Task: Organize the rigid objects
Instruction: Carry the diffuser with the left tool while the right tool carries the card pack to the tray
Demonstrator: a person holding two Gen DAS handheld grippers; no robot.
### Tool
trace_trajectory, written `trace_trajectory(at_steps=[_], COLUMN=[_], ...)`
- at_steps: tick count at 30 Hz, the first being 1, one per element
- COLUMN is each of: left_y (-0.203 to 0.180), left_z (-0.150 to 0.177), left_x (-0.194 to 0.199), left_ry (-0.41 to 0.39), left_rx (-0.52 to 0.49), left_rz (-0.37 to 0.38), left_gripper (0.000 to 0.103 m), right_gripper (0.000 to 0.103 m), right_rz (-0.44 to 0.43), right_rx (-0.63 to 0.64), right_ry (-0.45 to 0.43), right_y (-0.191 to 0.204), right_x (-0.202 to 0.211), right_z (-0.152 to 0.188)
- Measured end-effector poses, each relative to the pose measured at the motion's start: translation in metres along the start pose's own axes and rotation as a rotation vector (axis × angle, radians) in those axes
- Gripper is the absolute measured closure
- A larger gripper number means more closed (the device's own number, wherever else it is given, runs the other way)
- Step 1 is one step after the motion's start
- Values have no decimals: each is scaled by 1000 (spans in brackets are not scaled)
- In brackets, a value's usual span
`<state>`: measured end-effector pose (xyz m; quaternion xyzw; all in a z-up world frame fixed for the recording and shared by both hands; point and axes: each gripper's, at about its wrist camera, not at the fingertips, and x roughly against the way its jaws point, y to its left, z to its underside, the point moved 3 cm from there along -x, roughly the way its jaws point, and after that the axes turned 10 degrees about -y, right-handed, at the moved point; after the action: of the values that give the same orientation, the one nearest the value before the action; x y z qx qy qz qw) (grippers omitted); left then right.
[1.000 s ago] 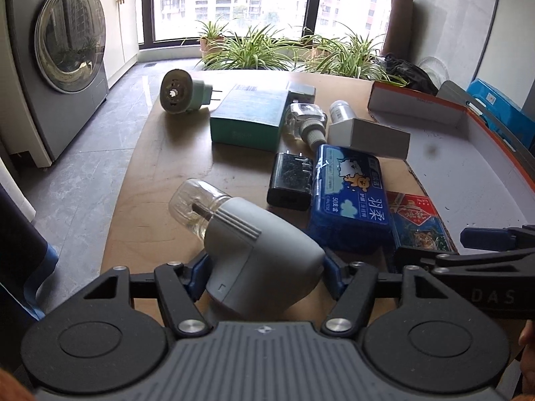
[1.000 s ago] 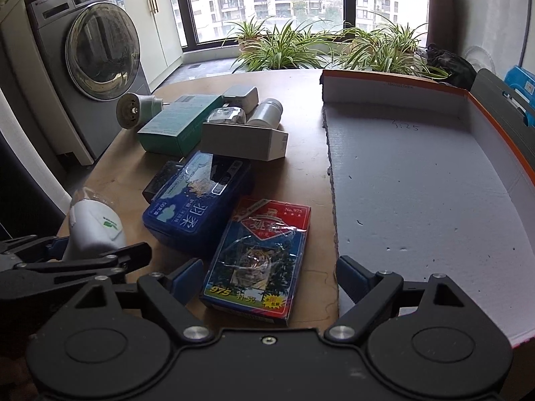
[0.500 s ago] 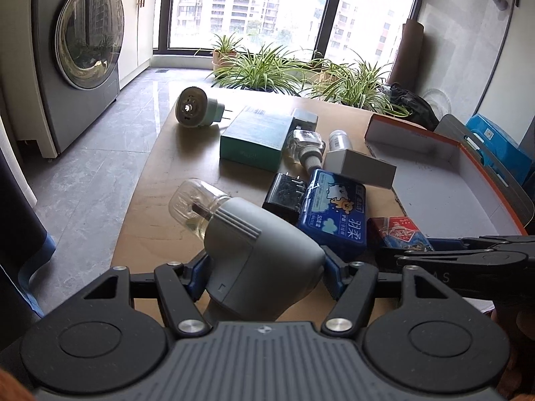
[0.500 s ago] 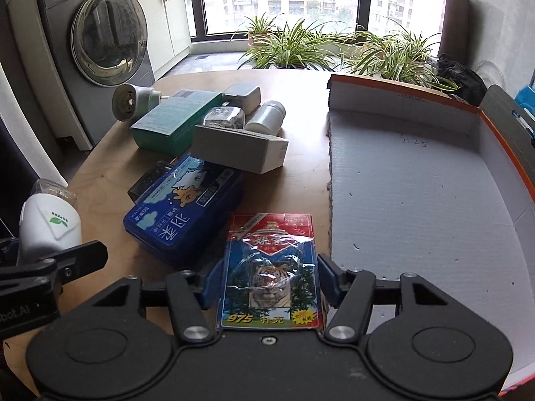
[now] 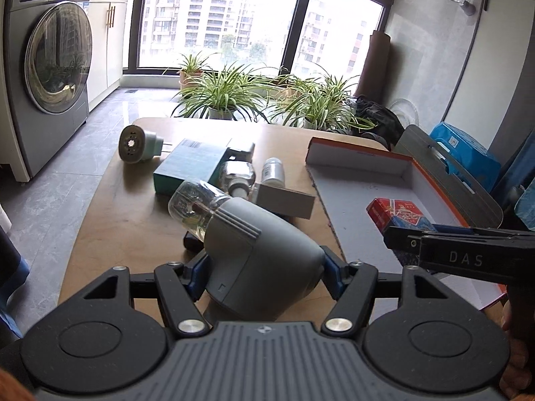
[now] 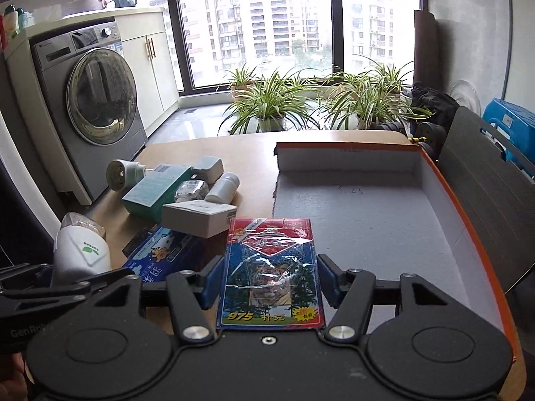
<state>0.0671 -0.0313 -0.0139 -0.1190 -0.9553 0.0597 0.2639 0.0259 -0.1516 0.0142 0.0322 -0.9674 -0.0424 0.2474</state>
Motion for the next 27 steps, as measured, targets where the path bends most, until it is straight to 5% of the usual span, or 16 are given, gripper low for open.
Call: trace_trajectory(at_steps=[12, 27], left_y=[-76, -112], left_z=[-27, -37], left_x=[-44, -80], left_ry=[14, 34], left_rx=[-67, -94], left_rz=[136, 149], left_gripper=[36, 36], right_gripper=[32, 32], right_rz=[68, 82], right_rx=[-74, -62], right_ry=[-55, -62], right_y=[-78, -125], right_x=[10, -25], right_z=[-24, -46])
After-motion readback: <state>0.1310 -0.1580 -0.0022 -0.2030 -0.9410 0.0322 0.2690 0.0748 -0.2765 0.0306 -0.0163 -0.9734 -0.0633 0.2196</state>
